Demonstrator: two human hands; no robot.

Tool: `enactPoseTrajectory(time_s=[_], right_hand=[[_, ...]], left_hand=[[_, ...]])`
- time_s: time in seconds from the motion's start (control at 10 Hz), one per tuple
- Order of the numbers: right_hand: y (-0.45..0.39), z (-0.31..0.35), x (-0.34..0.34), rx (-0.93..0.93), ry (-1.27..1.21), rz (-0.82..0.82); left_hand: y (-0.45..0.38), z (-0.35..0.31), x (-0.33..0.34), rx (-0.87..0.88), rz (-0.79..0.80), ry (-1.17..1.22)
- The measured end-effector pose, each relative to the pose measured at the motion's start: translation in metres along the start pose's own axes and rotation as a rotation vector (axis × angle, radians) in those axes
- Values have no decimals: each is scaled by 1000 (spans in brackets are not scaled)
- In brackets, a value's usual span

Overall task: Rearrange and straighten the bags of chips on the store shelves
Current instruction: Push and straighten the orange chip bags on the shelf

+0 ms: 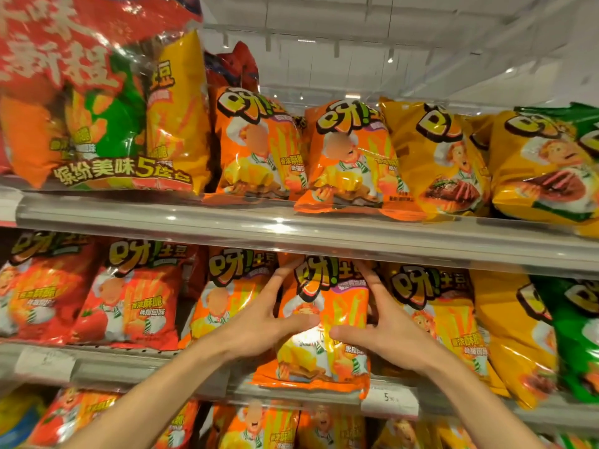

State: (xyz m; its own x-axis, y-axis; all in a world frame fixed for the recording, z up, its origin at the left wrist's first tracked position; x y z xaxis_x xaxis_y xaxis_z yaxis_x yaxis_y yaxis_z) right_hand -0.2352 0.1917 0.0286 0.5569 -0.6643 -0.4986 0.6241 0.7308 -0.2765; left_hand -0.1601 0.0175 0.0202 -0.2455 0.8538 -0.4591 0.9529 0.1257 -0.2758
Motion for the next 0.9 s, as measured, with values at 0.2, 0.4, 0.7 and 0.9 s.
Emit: enactPoseTrajectory(time_s=[0.2, 0.4, 0.7, 0.9], right_hand=[[-1, -1, -5, -26, -9, 16], [-3, -4, -11, -47, 0, 8], [-17, -12, -19, 22, 164, -175], [-14, -6, -2, 40, 588, -328]], left_hand=[[-6, 4, -7, -16, -34, -30], [-11, 1, -7, -12, -40, -35], [35, -18, -57, 234, -732, -577], [28, 27, -53, 45, -618, -991]])
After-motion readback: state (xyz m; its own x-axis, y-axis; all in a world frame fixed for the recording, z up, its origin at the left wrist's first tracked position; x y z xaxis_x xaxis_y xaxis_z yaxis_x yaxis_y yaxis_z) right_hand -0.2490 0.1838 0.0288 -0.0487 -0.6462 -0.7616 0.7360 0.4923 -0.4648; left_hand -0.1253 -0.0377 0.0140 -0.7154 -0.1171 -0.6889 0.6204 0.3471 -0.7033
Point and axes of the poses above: each hand's wrist, its own y-axis away from the middle knuckle, its own x-axis out of the palm, z = x × y, the point moved 8 cm from there along -y, towards the middle knuckle, and after that the axes turned 4 degrees about -x, right-handed, at the moved point
